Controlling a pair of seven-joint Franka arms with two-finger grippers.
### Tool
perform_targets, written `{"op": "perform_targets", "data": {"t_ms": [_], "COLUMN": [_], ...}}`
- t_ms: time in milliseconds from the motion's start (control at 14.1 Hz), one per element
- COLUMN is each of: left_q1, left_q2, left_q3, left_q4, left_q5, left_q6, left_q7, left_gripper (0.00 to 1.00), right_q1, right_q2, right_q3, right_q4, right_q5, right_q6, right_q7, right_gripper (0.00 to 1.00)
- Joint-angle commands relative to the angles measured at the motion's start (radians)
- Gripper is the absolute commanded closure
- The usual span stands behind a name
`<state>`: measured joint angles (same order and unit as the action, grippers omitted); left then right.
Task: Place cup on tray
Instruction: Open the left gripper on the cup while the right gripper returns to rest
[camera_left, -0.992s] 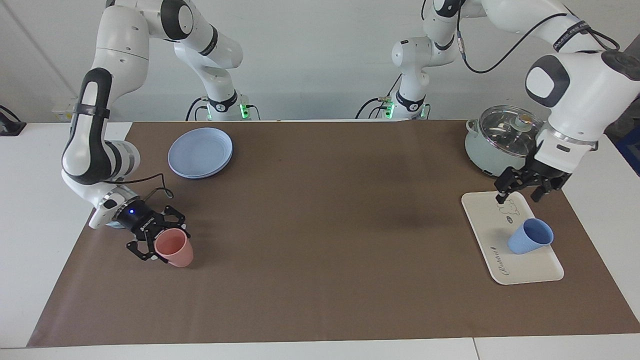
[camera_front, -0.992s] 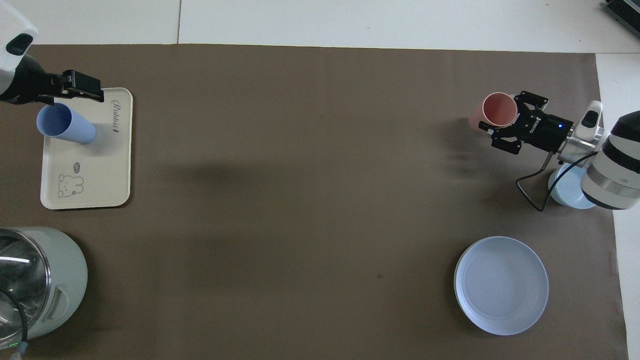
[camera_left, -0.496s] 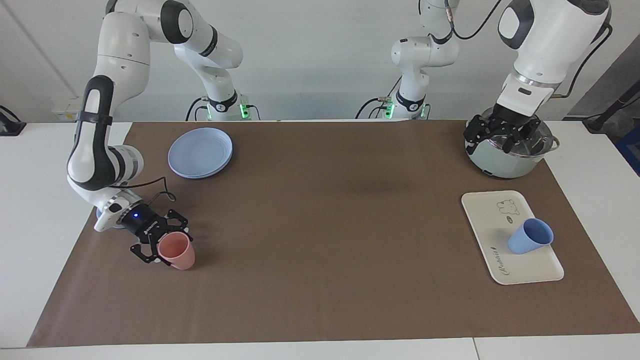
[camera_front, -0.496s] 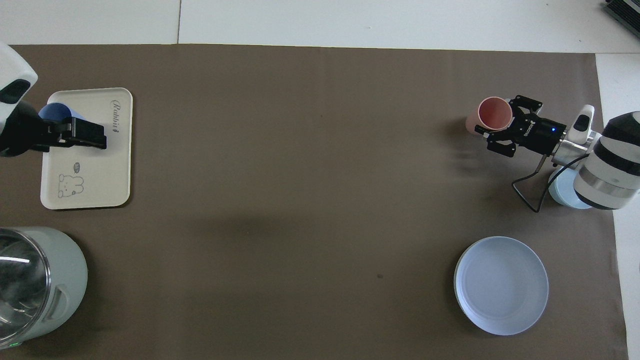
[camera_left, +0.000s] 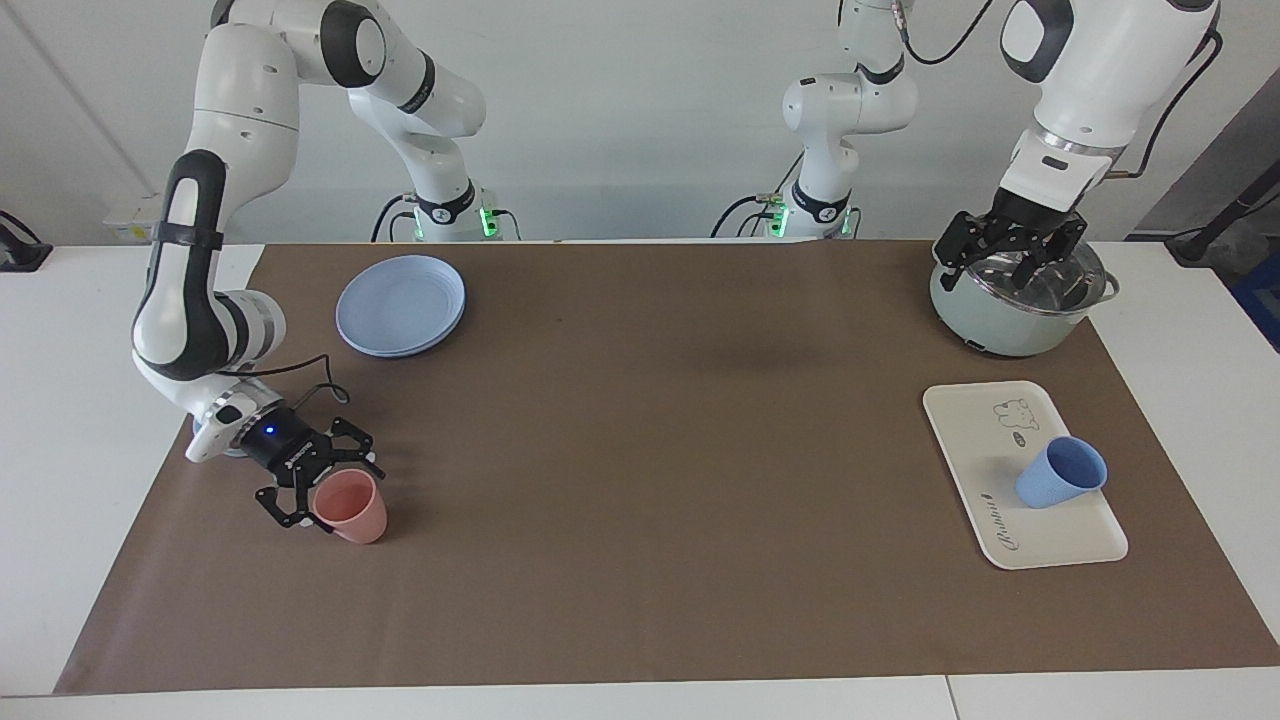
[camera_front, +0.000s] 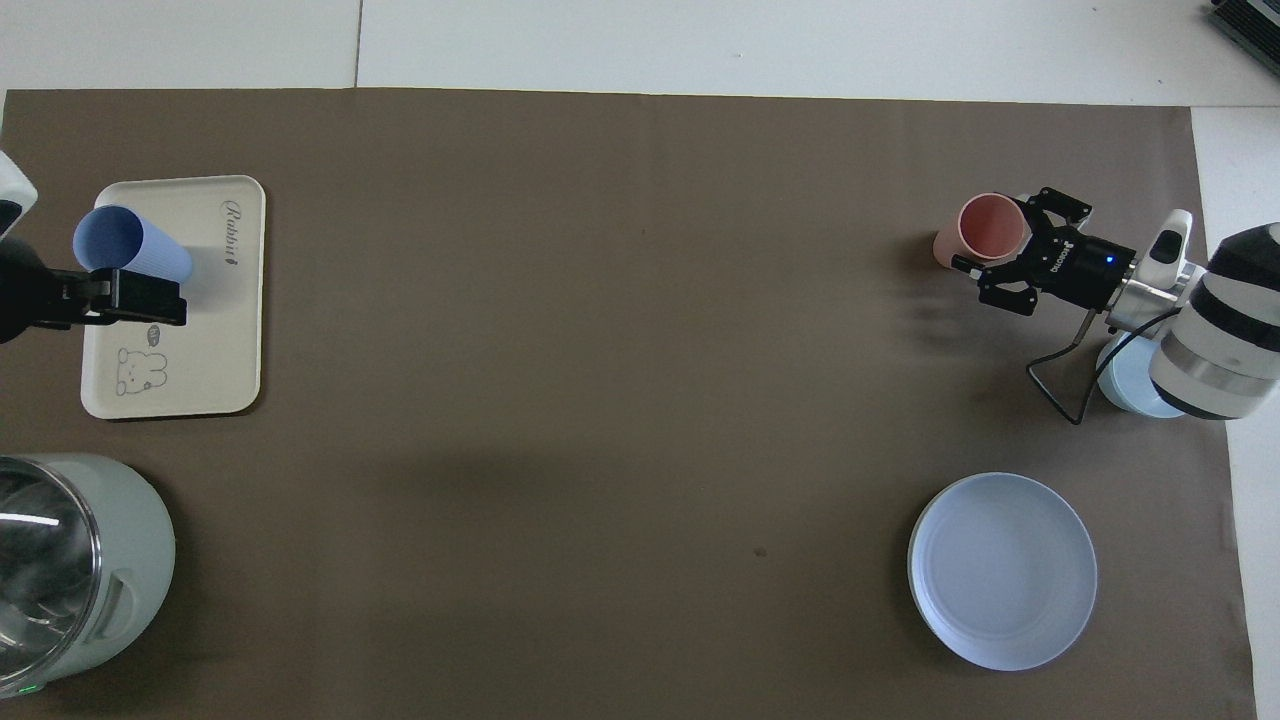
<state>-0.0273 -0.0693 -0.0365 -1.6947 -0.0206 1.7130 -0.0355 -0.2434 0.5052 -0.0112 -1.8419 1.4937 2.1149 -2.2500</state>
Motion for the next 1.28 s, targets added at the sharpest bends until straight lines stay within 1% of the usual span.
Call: {"op": "perform_targets", "data": {"t_ms": [0, 71, 213, 425, 567, 709, 850, 921, 992, 1134, 1205], "left_q1": [0.012, 0.013, 0.013, 0.01, -0.002, 0.01, 0.012, 0.012, 0.013, 0.024, 0.024], "left_q2": [0.031, 0.045, 0.055, 0.048, 0.048, 0.036, 0.049, 0.052, 0.054, 0.062, 0.066], "left_q3": [-0.003, -0.003, -0.002, -0.003, -0.006, -0.01, -0.011, -0.011, -0.011, -0.014, -0.014], "left_q4": [0.093, 0.136, 0.158, 0.133, 0.13, 0.112, 0.105, 0.104, 0.105, 0.098, 0.09], "left_q5": [0.024, 0.024, 0.024, 0.025, 0.025, 0.021, 0.017, 0.017, 0.017, 0.019, 0.019], "left_q6": [-0.103, -0.152, -0.19, -0.194, -0.191, -0.187, -0.158, -0.147, -0.139, -0.128, -0.119], "left_q7": [0.012, 0.011, 0.009, 0.006, 0.005, 0.005, 0.005, 0.005, 0.005, 0.005, 0.005], "left_gripper": [0.0, 0.0, 0.0, 0.0, 0.0, 0.0, 0.0, 0.0, 0.0, 0.0, 0.0], "right_q1": [-0.011, -0.014, -0.02, -0.025, -0.025, -0.02, -0.014, -0.01, -0.005, 0.001, 0.001], "right_q2": [-0.001, -0.002, -0.005, -0.008, -0.022, -0.056, -0.098, -0.131, -0.172, -0.25, -0.281], "right_q3": [0.007, 0.007, 0.007, 0.007, 0.007, 0.005, 0.004, 0.0, -0.001, 0.002, 0.002], "right_q4": [-0.002, 0.0, 0.001, 0.009, 0.009, 0.009, 0.009, 0.009, 0.009, 0.012, 0.015], "right_q5": [0.033, 0.033, 0.033, 0.033, 0.028, 0.022, 0.005, -0.038, -0.122, -0.312, -0.398], "right_q6": [-0.007, -0.025, -0.039, -0.076, -0.078, -0.072, -0.067, -0.059, -0.049, -0.007, -0.007], "right_q7": [-0.036, -0.036, -0.036, -0.034, -0.033, -0.022, 0.016, 0.045, 0.108, 0.293, 0.375], "right_gripper": [0.0, 0.0, 0.0, 0.0, 0.0, 0.0, 0.0, 0.0, 0.0, 0.0, 0.0]}}
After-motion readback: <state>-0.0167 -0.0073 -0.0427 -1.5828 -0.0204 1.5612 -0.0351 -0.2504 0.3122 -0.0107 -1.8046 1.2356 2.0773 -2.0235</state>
